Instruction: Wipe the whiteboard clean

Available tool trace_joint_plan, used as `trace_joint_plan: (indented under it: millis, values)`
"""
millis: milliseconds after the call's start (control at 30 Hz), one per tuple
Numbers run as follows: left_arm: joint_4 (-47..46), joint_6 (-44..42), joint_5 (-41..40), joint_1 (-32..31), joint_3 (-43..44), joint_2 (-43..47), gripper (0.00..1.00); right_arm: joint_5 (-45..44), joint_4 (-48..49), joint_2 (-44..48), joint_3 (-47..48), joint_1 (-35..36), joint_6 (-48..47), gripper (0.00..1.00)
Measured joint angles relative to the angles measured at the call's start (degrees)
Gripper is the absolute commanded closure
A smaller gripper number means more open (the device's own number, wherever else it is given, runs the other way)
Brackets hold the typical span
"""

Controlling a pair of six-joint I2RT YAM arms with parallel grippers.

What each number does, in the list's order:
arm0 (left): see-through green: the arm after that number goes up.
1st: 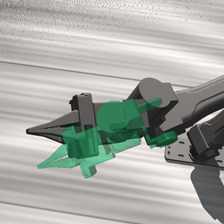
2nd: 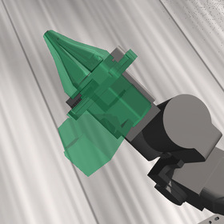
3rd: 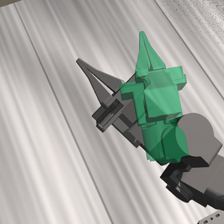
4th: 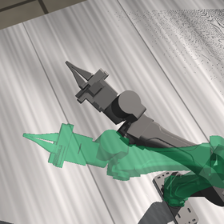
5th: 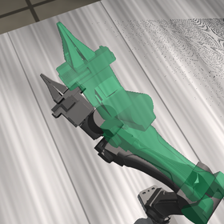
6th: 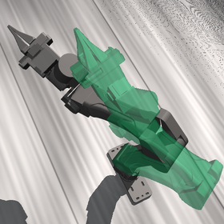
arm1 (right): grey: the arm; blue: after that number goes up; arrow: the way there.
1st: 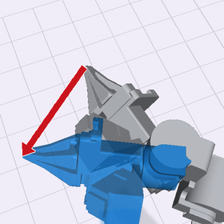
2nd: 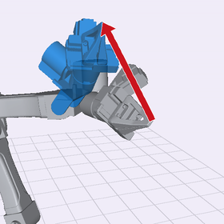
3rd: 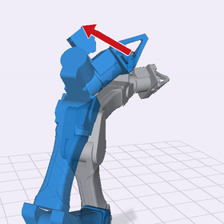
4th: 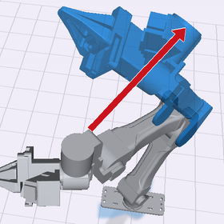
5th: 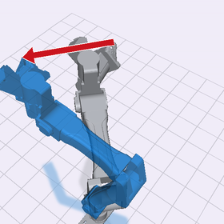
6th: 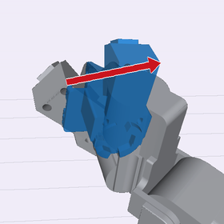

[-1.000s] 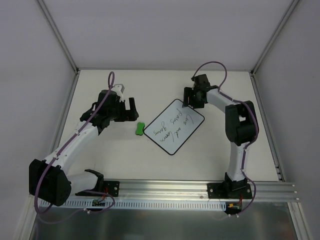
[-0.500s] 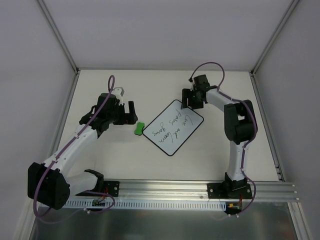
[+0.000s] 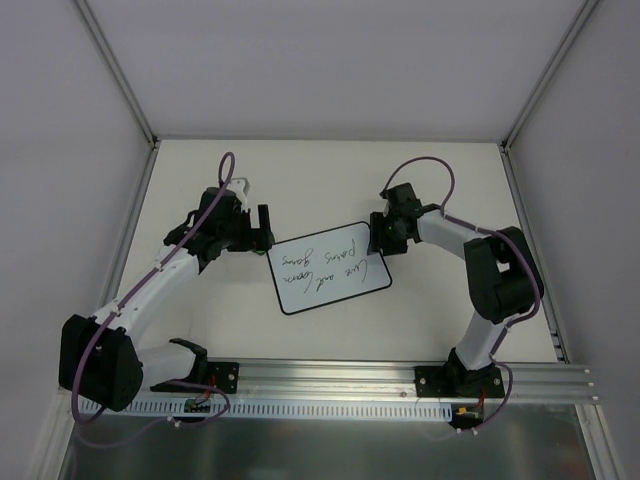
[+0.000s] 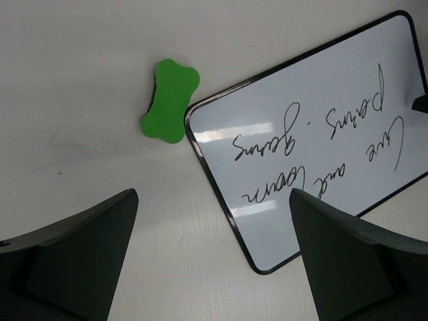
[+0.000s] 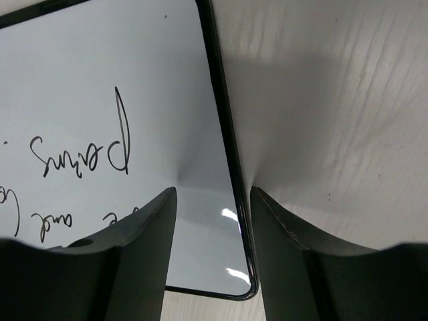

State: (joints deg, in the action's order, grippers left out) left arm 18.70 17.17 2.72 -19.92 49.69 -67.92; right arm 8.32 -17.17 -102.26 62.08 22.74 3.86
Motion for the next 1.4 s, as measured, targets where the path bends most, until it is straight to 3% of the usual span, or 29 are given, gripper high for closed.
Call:
trace_joint_plan:
  millis: [233,467,633,1133,1400]
  values:
    - [0.2,-1.5,-4.2,0.0,4.3,-11.0,0.02,-0.1,-0.1,1.7,-2.0,0.1,2.2,0.48]
    - [-0.1,-4.9,-8.0,0.0,12.5,-23.7,0.22,-0.1,-0.2,2.6,-3.0,0.0,2.1,0.48]
    - [-0.5,-7.0,-7.9,0.0,15.4,-29.9,0.27,0.0,-0.7,3.8,-4.2,-0.4,2.1,0.48]
    - [-0.4,-8.9,-7.7,0.0,15.4,-34.4,0.41,0.1,-0.9,5.2,-6.0,-0.7,2.0,0.47]
    - [-0.4,-9.3,-7.7,0.1,15.4,-34.4,0.64,0.1,-0.6,5.4,-6.2,-0.7,2.0,0.47]
